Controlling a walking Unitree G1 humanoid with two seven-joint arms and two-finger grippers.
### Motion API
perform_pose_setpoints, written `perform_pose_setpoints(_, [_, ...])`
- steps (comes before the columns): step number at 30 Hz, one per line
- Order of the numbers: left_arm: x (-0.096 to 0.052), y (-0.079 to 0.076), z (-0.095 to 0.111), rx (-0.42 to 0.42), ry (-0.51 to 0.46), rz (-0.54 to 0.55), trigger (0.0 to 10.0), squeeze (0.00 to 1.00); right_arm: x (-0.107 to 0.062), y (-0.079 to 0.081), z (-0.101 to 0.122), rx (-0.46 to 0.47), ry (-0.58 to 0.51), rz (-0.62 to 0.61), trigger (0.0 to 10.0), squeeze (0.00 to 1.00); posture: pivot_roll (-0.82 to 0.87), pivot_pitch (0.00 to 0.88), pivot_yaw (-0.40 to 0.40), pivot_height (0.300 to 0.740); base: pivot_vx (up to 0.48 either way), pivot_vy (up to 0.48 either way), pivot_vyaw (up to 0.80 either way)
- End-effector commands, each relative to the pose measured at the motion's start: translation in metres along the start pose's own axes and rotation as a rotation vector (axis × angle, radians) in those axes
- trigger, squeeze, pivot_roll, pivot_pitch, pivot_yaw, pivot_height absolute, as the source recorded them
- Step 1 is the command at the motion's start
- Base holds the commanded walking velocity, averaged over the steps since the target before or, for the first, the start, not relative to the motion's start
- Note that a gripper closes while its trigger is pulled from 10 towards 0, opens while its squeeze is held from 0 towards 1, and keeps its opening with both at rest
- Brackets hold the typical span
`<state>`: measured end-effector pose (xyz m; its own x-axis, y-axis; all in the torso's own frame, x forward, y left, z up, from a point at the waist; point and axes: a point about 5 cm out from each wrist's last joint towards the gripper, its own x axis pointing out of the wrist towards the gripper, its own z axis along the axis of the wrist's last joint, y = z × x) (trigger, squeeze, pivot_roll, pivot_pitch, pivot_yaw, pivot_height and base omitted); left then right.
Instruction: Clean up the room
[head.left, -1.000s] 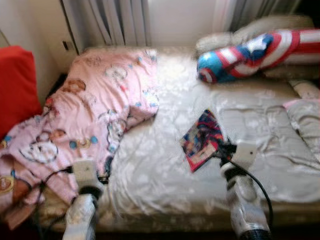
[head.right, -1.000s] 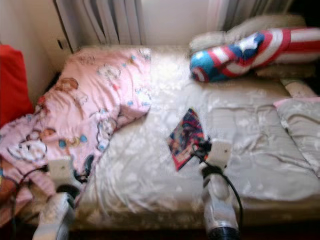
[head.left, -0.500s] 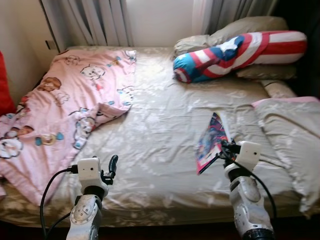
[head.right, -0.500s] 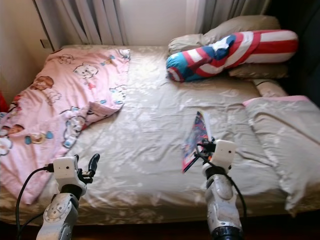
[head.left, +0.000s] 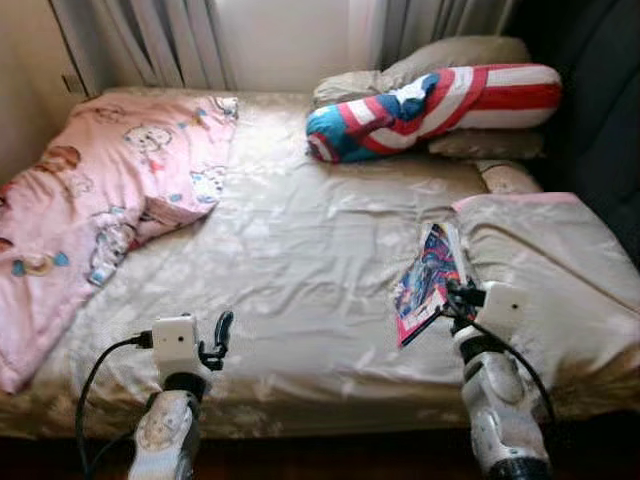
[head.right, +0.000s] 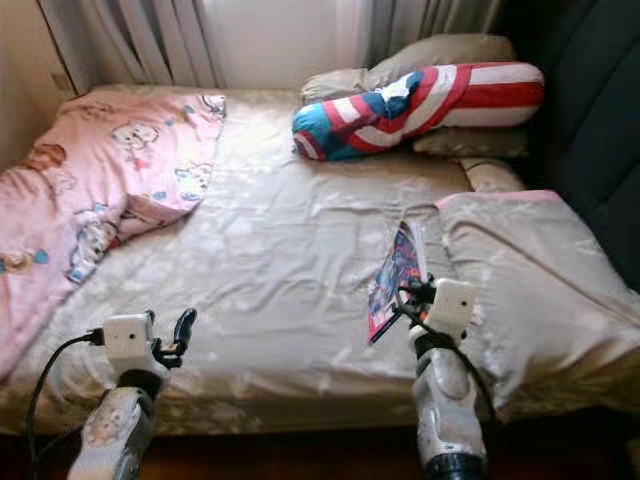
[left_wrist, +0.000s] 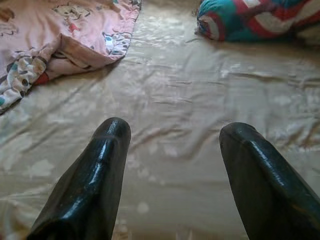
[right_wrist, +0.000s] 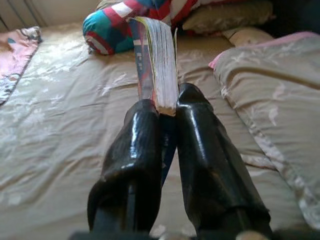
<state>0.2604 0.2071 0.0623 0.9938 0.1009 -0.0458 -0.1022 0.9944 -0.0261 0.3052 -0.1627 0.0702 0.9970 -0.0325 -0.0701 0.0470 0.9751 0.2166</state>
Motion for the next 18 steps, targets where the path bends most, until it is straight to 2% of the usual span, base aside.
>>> perform_pose_setpoints(1, [-0.0001, -0.0041, -0.0014, -0.01, 0.005, -0.011, 10.0, 0.0, 0.0027, -0.0009, 0.0107, -0.001, -0.047, 0.006, 10.0, 0.0, 0.0, 0.098, -0.042, 0.74, 0.0, 0.0, 0.0])
perform_pose_setpoints(18, [-0.0012, -0.0041, -0.0009, -0.031, 0.0, -0.018, 10.0, 0.0, 0.0033, -0.0009, 0.0086, -0.014, -0.031, 0.02, 10.0, 0.0, 0.0, 0.098, -0.042, 0.74, 0.0, 0.0, 0.0])
